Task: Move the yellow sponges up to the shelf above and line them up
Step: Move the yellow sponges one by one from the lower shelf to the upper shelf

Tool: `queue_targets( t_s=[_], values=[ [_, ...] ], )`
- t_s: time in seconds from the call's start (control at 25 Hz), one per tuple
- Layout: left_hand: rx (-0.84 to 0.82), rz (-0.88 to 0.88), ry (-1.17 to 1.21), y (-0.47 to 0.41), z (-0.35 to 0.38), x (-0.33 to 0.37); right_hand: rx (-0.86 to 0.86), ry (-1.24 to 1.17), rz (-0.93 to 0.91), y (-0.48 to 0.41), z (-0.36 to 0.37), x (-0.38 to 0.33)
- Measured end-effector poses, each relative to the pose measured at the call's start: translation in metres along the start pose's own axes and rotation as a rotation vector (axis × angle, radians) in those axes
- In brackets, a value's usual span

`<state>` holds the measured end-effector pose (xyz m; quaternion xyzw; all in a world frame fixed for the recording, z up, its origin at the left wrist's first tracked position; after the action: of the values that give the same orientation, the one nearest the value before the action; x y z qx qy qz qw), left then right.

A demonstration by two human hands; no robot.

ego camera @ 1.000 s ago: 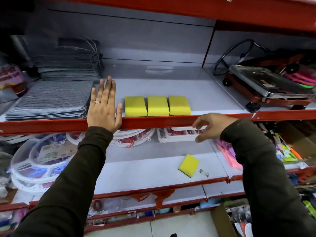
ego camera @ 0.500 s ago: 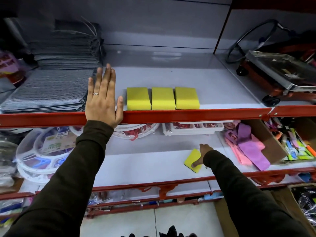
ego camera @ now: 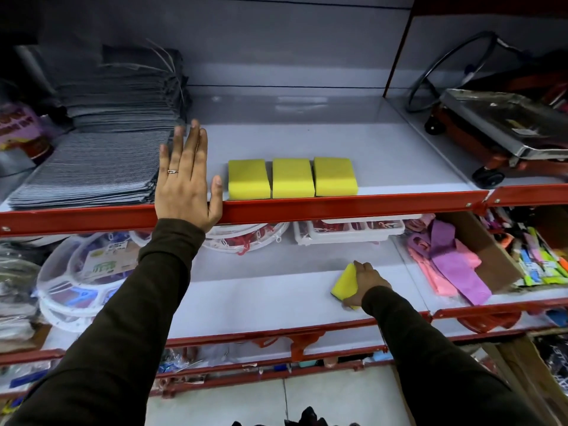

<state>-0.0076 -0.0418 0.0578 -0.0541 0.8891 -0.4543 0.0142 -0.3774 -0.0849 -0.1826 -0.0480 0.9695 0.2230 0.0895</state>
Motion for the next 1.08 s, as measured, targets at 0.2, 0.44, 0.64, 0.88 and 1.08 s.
queue_targets(
  t_s=[0.2, 0.44, 0.64, 0.88, 1.08],
  values=[
    [-0.038, -0.013, -0.007, 0.001, 0.002, -0.001, 0.073, 0.028, -0.079, 0.031, -0.038, -0.012],
    [-0.07, -0.029, 0.008, 0.001, 0.004, -0.003, 0.102, 0.1, -0.185, 0.077, -0.1, -0.045],
    [-0.063, -0.048, 0.008, 0.001, 0.001, -0.004, 0.087, 0.173, -0.275, 0.123, -0.174, -0.082],
    [-0.038, -0.051, 0.018, 0.0, -0.002, -0.003, 0.355, 0.156, -0.32, 0.118, -0.282, -0.094],
    [-0.007, -0.03, 0.03, -0.001, -0.004, -0.002, 0.257, 0.377, -0.144, 0.055, -0.295, -0.087]
  ],
)
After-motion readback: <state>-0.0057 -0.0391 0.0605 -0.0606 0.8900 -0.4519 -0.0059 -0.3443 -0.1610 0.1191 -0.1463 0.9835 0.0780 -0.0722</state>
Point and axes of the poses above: each hand's wrist, its own y-axis away from the middle knuckle, its own z-axis out of the palm, x = y × z, the point moved 7 cm from there along -y, towards the middle knuckle, and after that the axes turned 6 degrees about -z, right-handed, at the moved point
